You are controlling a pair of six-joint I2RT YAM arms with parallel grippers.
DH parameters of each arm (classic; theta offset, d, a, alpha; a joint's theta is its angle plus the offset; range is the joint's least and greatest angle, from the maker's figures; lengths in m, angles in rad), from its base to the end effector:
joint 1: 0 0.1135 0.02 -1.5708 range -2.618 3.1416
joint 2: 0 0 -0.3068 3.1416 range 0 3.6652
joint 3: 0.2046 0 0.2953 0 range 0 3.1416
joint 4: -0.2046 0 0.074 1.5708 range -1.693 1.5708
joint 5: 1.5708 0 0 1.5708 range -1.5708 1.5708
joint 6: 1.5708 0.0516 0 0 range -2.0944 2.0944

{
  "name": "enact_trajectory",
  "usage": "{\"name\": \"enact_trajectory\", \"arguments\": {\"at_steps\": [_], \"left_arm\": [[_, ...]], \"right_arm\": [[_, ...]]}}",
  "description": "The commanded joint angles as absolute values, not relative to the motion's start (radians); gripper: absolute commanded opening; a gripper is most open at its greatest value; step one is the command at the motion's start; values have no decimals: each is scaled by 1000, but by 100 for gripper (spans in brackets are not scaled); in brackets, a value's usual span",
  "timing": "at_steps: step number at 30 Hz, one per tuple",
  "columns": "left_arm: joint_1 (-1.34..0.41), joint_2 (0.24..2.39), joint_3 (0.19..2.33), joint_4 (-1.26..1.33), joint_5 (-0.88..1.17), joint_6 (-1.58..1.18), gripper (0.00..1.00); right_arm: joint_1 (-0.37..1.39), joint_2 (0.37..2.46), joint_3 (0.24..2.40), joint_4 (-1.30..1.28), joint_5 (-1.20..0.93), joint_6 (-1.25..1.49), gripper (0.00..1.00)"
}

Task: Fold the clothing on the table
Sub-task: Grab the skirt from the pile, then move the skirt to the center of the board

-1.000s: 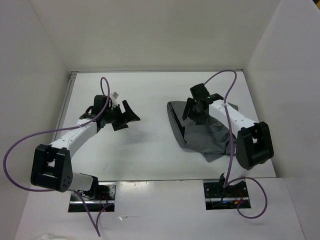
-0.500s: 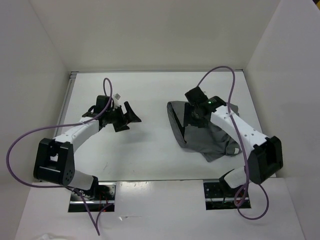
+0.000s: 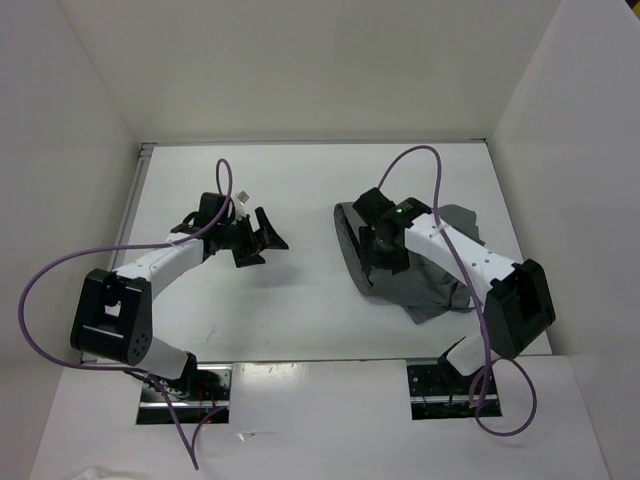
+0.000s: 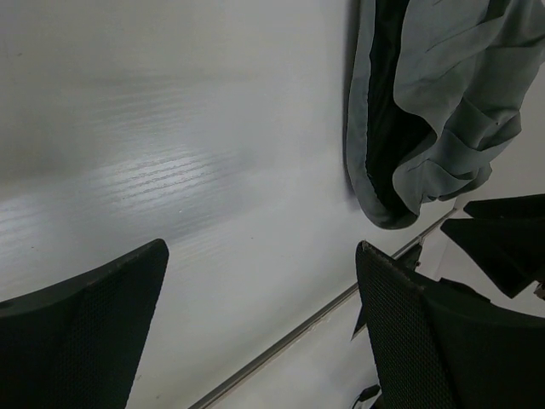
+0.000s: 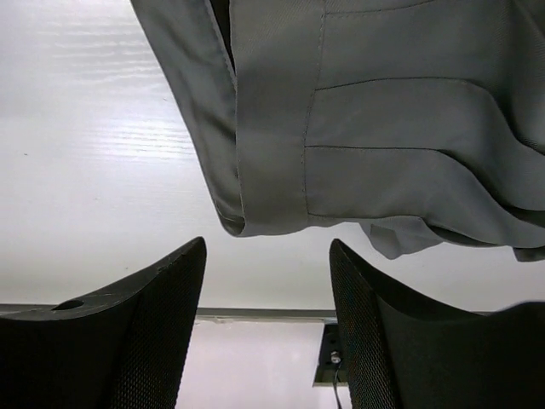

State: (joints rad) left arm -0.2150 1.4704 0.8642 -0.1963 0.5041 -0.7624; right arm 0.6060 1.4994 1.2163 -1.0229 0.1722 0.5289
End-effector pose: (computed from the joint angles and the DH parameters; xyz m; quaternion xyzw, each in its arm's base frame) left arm 0.3306 -0.0977 0.2176 -0.1527 0.8897 -0.3745 0.2119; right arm 0.2723 0.1779 0.2759 -0.0267 0.9873 -0.0012 0.1567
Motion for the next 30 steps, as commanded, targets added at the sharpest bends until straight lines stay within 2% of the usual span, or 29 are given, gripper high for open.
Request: {"name": "enact_trajectory", "arguments": {"at_steps": [1, 6, 8, 9, 13, 16, 22, 30], "left_arm": [[-218, 1448, 868, -164, 529, -755, 97], [-218, 1448, 868, -164, 529, -755, 97], [-218, 1448, 868, -164, 529, -755, 97], [-218, 1448, 868, -173, 529, -755, 97], [-218, 1448, 868, -173, 529, -755, 97], [-218, 1448, 868, -182, 529, -746, 97], [-218, 1457, 868, -183, 529, -746, 97], [-160, 1425, 868, -183, 462, -779, 97]], "right_arm": [[624, 1540, 1206, -1049, 167, 532, 65], [678, 1681, 1226, -1068, 227, 552, 61], [693, 1718, 1226, -1077, 241, 574, 50], [706, 1744, 1226, -1087, 250, 593, 35], [718, 1763, 1270, -1155, 328, 650, 0], [739, 1715, 1403, -1219, 377, 638, 0], [748, 1660, 1684, -1287, 139, 459, 0], [770, 1510, 1798, -1276, -17, 419, 0]]}}
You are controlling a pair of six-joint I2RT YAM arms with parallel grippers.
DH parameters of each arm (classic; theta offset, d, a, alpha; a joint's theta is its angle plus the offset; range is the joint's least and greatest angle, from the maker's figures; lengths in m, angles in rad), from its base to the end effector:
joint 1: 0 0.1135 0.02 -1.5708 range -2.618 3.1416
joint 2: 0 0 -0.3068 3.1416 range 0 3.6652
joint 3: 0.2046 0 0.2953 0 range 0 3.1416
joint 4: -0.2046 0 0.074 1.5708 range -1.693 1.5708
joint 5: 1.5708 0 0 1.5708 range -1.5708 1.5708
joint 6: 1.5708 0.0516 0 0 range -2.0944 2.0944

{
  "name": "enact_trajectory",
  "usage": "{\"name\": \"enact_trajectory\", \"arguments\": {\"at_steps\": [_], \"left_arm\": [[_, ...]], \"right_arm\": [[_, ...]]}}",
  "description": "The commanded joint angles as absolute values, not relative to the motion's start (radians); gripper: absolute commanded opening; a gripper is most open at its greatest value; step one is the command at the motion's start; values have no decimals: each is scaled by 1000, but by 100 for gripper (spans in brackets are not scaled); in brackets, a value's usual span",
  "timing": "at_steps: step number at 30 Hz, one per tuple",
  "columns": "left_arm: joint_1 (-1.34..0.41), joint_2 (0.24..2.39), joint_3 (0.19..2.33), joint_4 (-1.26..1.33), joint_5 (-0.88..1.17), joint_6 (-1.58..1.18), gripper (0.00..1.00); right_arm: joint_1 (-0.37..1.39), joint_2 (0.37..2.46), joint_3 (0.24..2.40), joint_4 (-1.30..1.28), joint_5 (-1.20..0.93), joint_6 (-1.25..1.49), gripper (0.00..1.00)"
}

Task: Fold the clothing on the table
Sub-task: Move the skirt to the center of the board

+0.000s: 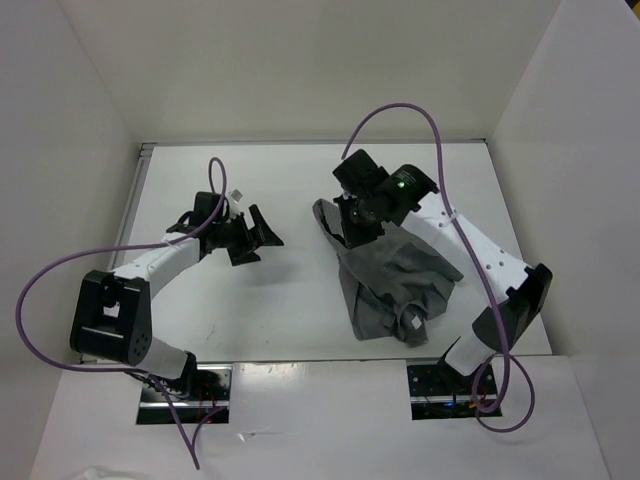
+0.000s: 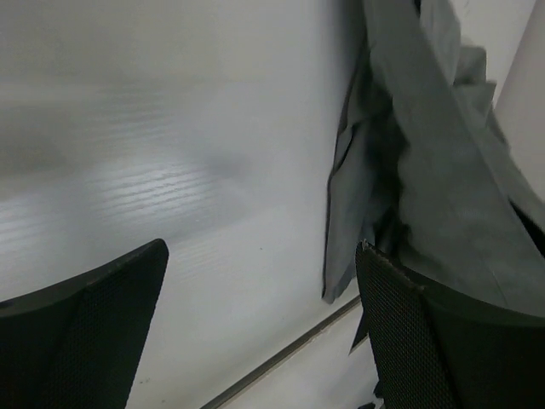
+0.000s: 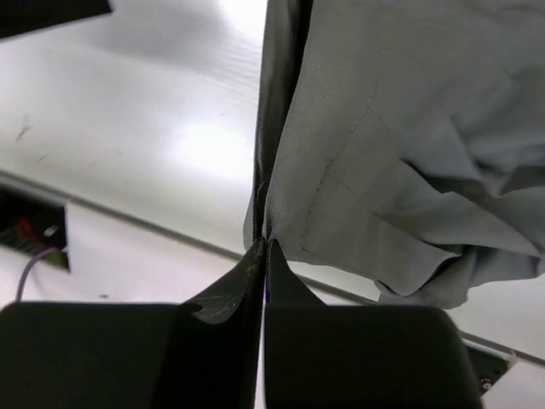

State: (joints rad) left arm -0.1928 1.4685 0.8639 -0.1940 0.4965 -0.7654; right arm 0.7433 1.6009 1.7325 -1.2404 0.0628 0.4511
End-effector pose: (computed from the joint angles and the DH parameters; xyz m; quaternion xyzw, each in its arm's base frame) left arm 0.3329 -0.0900 0.2182 -0.1648 0.8876 -0.3703 0.2190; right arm 0.2701 0.2439 0.4052 -0.1345 0.9636 0.1034 0.2064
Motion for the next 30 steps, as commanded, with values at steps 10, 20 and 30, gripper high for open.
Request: {"name": "enact_trajectory", "arguments": {"at_steps": [10, 20, 30], "left_arm": [[-55, 1374, 879, -192, 414, -792, 97], [-44, 1298, 857, -193, 381, -819, 97], [-26, 1239, 838, -193, 351, -838, 98]], "right_arm": [[862, 1192, 1924, -1108, -15, 491, 0], [680, 1328, 2035, -946, 77, 419, 0], [321, 1848, 2000, -779, -233, 350, 0]]}}
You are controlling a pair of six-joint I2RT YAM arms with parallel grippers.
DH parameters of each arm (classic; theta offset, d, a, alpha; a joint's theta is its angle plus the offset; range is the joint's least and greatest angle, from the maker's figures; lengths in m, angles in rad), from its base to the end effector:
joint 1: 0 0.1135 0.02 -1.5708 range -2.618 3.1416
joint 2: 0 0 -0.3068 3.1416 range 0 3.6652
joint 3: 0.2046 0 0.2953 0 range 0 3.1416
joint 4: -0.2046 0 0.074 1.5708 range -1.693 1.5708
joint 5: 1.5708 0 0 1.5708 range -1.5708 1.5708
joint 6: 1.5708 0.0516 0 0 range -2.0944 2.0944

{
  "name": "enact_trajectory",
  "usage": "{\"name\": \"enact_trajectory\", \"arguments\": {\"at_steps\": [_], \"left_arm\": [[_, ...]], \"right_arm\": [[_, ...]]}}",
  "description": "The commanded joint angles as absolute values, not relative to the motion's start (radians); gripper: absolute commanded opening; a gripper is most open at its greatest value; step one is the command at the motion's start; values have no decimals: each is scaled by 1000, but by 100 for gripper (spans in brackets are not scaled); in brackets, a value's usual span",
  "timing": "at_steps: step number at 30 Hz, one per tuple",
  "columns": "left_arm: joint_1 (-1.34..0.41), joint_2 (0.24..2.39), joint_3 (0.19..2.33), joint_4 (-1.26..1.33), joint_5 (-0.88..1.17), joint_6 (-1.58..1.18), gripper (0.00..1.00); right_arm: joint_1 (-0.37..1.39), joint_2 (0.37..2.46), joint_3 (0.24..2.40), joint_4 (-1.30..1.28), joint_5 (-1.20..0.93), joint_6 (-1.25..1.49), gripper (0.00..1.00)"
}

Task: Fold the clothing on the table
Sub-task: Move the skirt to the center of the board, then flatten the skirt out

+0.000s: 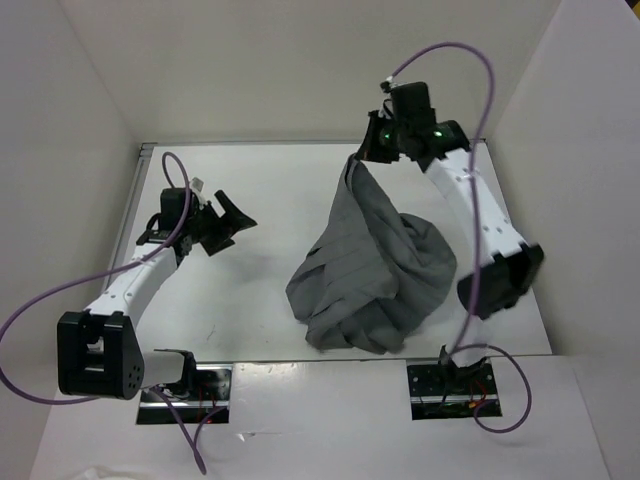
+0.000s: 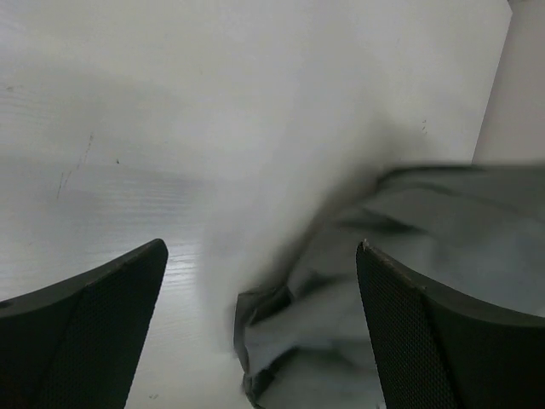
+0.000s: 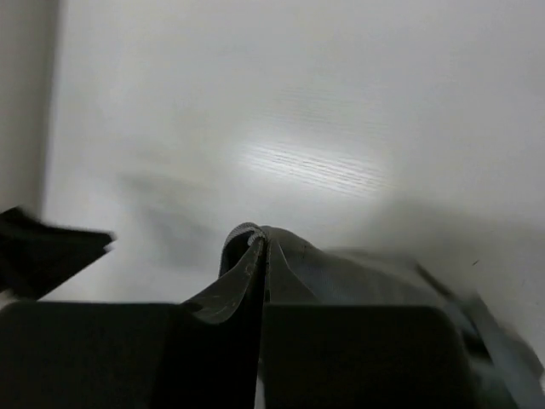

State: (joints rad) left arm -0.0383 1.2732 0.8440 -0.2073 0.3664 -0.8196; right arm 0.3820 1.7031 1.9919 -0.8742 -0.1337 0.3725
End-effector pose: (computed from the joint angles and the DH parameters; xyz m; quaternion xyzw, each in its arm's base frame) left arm 0.3152 -0.0306 0.2684 -0.2584 0.8430 -0.3321 0.3350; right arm 0.3917 0.1648 0.4883 -0.0358 0.8789 0.2286 0.4171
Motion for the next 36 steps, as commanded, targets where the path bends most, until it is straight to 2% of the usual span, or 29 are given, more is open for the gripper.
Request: {"name": "enact_trajectory", "arguments": {"at_steps": [1, 2, 3, 4, 5, 7, 10, 12, 20, 23, 27, 33, 36], "left_arm": [[-26, 1239, 838, -183, 351, -838, 98], [-26, 1230, 838, -183, 351, -847, 98], [-26, 1230, 838, -172, 351, -847, 98], [-26, 1220, 838, -172, 351, -847, 98], [-26, 1220, 838, -172, 351, -847, 98], [-26, 1207, 857, -163, 394, -804, 98], [-159, 1283, 1001, -310, 394, -585, 97], [-237, 1375, 1127, -427, 312, -442, 93], [-702, 1629, 1359, -423, 3, -152, 84], [-813, 1768, 1436, -423, -151, -43, 79], [-960, 1876, 1482, -319, -242, 35, 79], [-1003, 1989, 1565, -253, -287, 55, 79], [-1038, 2060, 1632, -244, -296, 90, 71]], "right_arm": [[310, 1906, 2050, -779, -233, 350, 1], [310, 2019, 2084, -779, -233, 350, 2], [301, 2069, 2159, -790, -216, 360, 19], [301, 2106, 2190, -790, -195, 360, 26], [301, 2127, 2203, -778, -166, 370, 26], [301, 2128, 2212, -741, -86, 370, 43], [301, 2096, 2259, -812, -3, 361, 51], [301, 2044, 2234, -868, 84, 360, 54], [253, 1807, 1844, -842, 397, 506, 59], [174, 1706, 1752, -832, 359, 531, 59], [82, 1569, 1665, -789, 287, 540, 59], [9, 1462, 1631, -788, 264, 531, 62], [0, 1462, 1597, -779, 250, 531, 62]]}}
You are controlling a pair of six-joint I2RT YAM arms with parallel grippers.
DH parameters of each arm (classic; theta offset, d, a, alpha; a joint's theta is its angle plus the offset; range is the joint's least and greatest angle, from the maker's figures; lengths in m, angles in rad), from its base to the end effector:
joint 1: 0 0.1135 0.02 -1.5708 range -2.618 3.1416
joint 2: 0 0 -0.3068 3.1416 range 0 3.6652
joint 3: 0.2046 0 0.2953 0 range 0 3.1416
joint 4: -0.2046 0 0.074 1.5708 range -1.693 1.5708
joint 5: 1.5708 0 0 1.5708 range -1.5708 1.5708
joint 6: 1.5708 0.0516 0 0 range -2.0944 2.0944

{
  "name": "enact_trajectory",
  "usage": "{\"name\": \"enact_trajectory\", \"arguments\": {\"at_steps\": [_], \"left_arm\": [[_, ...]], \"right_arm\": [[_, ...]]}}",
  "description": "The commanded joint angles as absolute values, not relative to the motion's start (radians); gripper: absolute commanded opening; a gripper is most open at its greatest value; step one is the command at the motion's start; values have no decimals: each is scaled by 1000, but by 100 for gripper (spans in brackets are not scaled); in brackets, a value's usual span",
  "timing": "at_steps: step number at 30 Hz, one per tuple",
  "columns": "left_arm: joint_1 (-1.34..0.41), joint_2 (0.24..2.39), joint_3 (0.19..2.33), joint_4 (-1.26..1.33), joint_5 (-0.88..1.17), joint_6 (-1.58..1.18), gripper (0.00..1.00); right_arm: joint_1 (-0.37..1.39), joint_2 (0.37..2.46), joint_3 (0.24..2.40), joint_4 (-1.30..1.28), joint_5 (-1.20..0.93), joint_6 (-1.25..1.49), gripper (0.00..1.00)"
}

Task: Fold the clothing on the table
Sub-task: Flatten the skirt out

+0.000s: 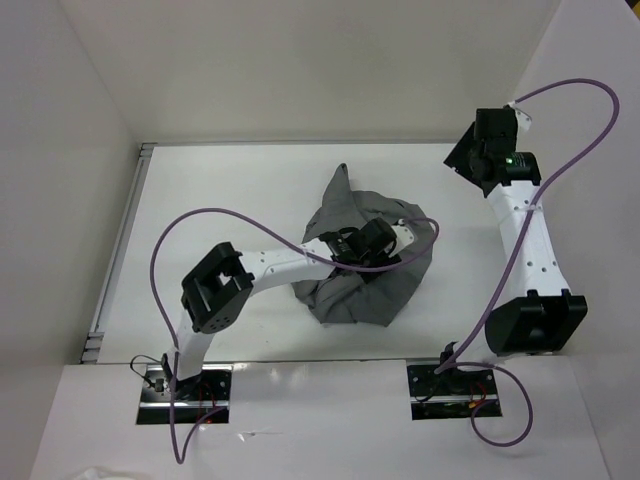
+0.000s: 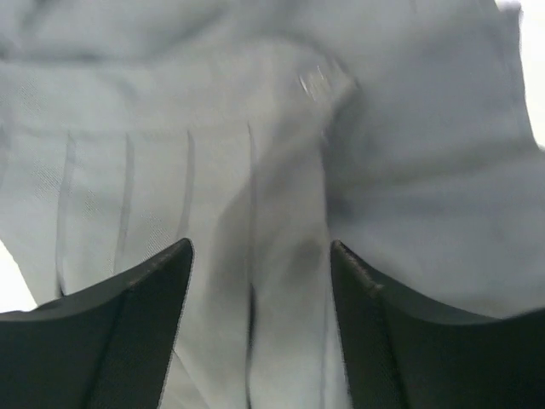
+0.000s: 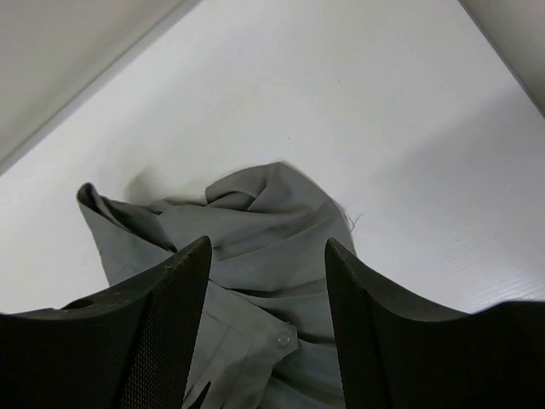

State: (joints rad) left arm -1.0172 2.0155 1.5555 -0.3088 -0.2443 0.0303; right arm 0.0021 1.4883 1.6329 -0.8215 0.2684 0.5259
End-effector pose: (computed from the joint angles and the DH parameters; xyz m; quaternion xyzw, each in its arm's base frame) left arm 0.2876 -0.4416 0.2296 0.4158 0.8151 -0.0847 0.3943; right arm 0.3687 -0.0129 0.4428 0.2872 0.8482 -0.0047 0.4450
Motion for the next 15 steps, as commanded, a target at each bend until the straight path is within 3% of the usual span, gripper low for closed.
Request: {"name": "enact_trajectory", "arguments": {"at_steps": [1, 6, 11, 15], "left_arm": [[-1048, 2095, 1646, -244, -308, 109, 71], [-1062, 2160, 1707, -253, -308, 129, 66], [-1062, 2169, 1729, -276, -230, 94, 66], [-1062, 2192, 1715, -237, -279, 94, 66]], "right_arm": [[0, 1462, 1585, -779, 250, 531, 62], [0, 1473, 1574, -779, 250, 531, 62], [0, 1482, 1574, -779, 250, 531, 62], [0, 1491, 1574, -770, 241, 531, 62]]}}
